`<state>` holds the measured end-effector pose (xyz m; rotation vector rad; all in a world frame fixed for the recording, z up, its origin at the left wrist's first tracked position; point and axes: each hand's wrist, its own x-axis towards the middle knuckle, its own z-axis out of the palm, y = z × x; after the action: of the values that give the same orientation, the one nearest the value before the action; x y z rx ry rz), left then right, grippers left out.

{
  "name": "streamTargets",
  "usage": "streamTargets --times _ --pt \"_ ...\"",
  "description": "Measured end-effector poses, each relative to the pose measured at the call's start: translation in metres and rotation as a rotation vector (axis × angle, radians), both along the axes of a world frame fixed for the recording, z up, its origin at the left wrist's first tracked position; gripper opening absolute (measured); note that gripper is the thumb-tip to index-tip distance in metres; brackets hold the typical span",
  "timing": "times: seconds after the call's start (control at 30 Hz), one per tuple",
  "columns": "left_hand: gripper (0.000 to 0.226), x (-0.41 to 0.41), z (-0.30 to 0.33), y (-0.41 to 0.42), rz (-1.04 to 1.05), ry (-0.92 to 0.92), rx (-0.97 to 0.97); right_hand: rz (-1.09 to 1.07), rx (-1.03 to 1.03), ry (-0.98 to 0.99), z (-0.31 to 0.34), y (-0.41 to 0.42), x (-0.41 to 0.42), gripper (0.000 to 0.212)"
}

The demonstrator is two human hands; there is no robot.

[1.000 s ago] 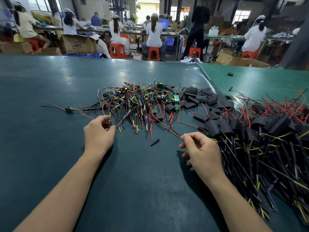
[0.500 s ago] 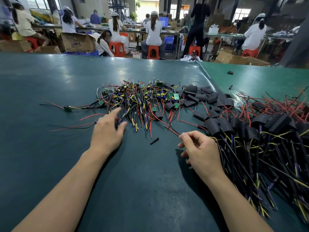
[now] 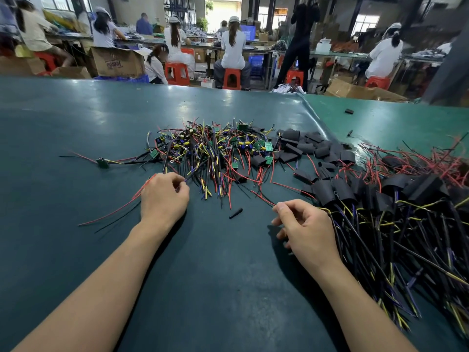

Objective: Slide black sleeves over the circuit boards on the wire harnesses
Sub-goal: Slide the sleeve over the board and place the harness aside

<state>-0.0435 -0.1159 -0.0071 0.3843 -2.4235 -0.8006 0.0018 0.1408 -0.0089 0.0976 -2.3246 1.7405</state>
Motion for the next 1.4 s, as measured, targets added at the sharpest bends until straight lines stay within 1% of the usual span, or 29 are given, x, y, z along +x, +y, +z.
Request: streamTargets --times 0.07,0.13,0.23,0.3,0.33,0.37,0.4,0.5,0.53,0.57,0.63,0.67,0.7,0.73,0.8,0.83,0.87,0.9,0.93,0.97,1.0,1.1,1.17,1.23,1.33,1.4 --pt "0.012 0.003 0.005 0.007 0.016 0.097 0.078 -0.001 -0.001 0.002 0.001 0.000 0.000 0.017" --pt "0.013 0.005 0.010 0.015 0.017 0.214 0.168 -0.002 -0.006 0.004 0.001 0.000 0.000 0.018" --pt "0.015 0.010 0.018 0.023 0.021 0.427 0.359 -0.005 -0.002 0.016 0.001 0.000 0.000 0.017" --pt "0.011 0.016 0.025 0.027 -0.092 0.615 0.528 -0.005 0.010 0.021 0.000 0.000 -0.001 0.016" --pt "0.011 0.019 0.028 0.028 -0.155 0.696 0.575 -0.003 0.011 0.021 0.000 0.000 -0.001 0.016" --pt "0.011 0.023 0.030 0.030 -0.203 0.764 0.555 -0.002 0.007 0.022 0.000 0.000 -0.001 0.015" --pt "0.012 0.028 0.031 0.032 -0.247 0.816 0.490 -0.001 -0.006 0.023 0.000 -0.001 -0.001 0.015" --pt "0.013 0.044 0.033 0.046 -0.455 0.889 0.319 0.020 -0.053 0.045 0.001 -0.003 -0.002 0.015" --pt "0.013 0.049 0.031 0.053 -0.555 0.888 0.267 0.036 -0.022 0.073 0.002 -0.004 0.000 0.023" --pt "0.013 0.055 0.028 0.061 -0.667 0.869 0.210 0.057 0.034 0.110 0.002 -0.005 0.001 0.038" --pt "0.013 0.064 0.021 0.076 -0.894 0.783 0.105 0.109 0.178 0.169 0.003 -0.005 0.002 0.068" --pt "0.012 0.067 0.019 0.082 -0.997 0.734 0.070 0.134 0.242 0.166 0.004 -0.005 0.001 0.075" --pt "0.012 0.070 0.018 0.088 -1.082 0.698 0.044 0.145 0.284 0.152 0.005 -0.004 0.000 0.076" --pt "0.011 0.071 0.017 0.093 -1.149 0.681 0.027 0.138 0.295 0.149 0.005 -0.003 -0.001 0.071" --pt "0.012 0.072 0.018 0.098 -1.233 0.675 0.013 0.063 0.227 0.167 0.005 -0.002 -0.002 0.044" --pt "0.013 0.071 0.019 0.098 -1.244 0.669 0.008 0.017 0.149 0.160 0.006 -0.002 -0.002 0.030" --pt "0.017 0.069 0.019 0.097 -1.234 0.651 0.000 -0.012 0.034 0.136 0.007 -0.002 -0.003 0.023" --pt "0.022 0.066 0.019 0.094 -1.204 0.618 -0.019 -0.022 -0.132 0.101 0.007 -0.002 -0.004 0.019" --pt "0.028 0.063 0.018 0.090 -1.150 0.574 -0.049 -0.018 -0.333 0.056 0.010 -0.002 -0.004 0.016" --pt "0.033 0.059 0.017 0.085 -1.069 0.522 -0.091 -0.031 -0.483 0.035 0.013 0.000 -0.005 0.014" --pt "0.034 0.054 0.015 0.082 -0.963 0.466 -0.143 -0.060 -0.536 0.049 0.015 0.001 -0.006 0.014" --pt "0.022 0.042 0.007 0.072 -0.617 0.239 -0.262 -0.129 -0.569 0.121 0.019 0.004 -0.005 0.022" --pt "0.020 0.036 0.003 0.064 -0.480 0.072 -0.279 -0.142 -0.634 0.138 0.021 0.004 -0.003 0.026" --pt "0.020 0.033 -0.001 0.056 -0.415 -0.019 -0.261 -0.145 -0.635 0.193 0.024 0.004 -0.001 0.023" --pt "0.013 0.033 -0.001 0.052 -0.414 -0.044 -0.210 -0.154 -0.553 0.271 0.027 0.003 0.002 0.008" --pt "0.011 0.034 0.000 0.054 -0.414 -0.026 -0.210 -0.176 -0.524 0.296 0.027 0.002 0.003 0.012"
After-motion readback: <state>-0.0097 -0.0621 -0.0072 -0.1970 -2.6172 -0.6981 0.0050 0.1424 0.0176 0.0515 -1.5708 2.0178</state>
